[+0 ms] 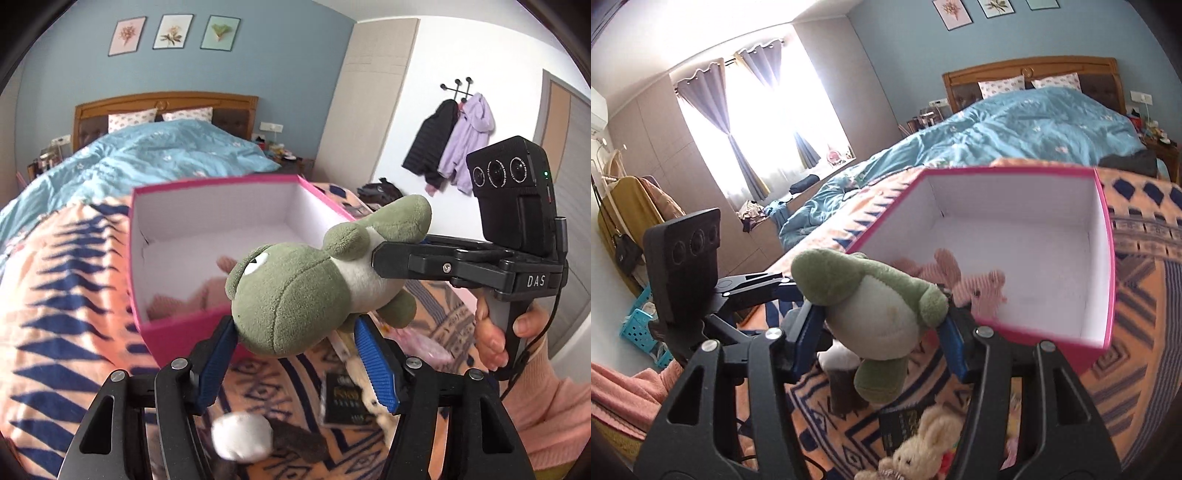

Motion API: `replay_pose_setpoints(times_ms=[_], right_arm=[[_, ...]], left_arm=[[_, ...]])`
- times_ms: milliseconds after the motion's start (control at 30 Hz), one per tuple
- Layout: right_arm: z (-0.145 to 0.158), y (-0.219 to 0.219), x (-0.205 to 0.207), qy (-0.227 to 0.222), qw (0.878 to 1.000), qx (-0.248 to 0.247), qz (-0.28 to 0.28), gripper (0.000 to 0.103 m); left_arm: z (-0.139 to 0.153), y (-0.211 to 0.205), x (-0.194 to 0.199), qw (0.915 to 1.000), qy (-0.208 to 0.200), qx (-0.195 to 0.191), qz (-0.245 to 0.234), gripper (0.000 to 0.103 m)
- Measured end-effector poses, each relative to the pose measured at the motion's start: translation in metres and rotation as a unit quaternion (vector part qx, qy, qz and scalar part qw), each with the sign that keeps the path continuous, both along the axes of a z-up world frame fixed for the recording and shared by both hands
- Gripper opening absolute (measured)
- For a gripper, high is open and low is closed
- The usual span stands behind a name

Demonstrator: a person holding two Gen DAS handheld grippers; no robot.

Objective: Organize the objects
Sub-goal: 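Carry the green frog plush with the right tool and release it into the box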

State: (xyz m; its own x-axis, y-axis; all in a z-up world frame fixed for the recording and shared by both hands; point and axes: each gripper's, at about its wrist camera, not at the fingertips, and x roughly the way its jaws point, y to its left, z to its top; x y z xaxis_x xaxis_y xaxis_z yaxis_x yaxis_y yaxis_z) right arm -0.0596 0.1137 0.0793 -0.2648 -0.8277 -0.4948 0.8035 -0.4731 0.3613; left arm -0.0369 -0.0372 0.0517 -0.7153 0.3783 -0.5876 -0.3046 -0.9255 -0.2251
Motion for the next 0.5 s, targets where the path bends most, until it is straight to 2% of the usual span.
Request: replay_pose_setpoints(times_ms=[100, 233, 500], right_arm=[[0.011, -0.013, -0.016, 0.007, 1.000, 0.002, 0.009, 0.059], [0.020, -0.027, -0.037, 0.012, 1.000, 0.003, 0.009, 0.059], [0.017, -0.057, -0.078, 0.016, 0.999, 0.026, 0.019, 0.059]], left_arm=[[0.010, -0.005, -0.014, 0.9998, 0.004, -0.012, 0.013, 0.067], [0.017, -0.021, -0.040, 0.9996, 0.004, -0.006, 0.027, 0.067], [0.005, -0.043, -0.083, 0.9984, -0.019, -0.011, 0.052, 0.067]])
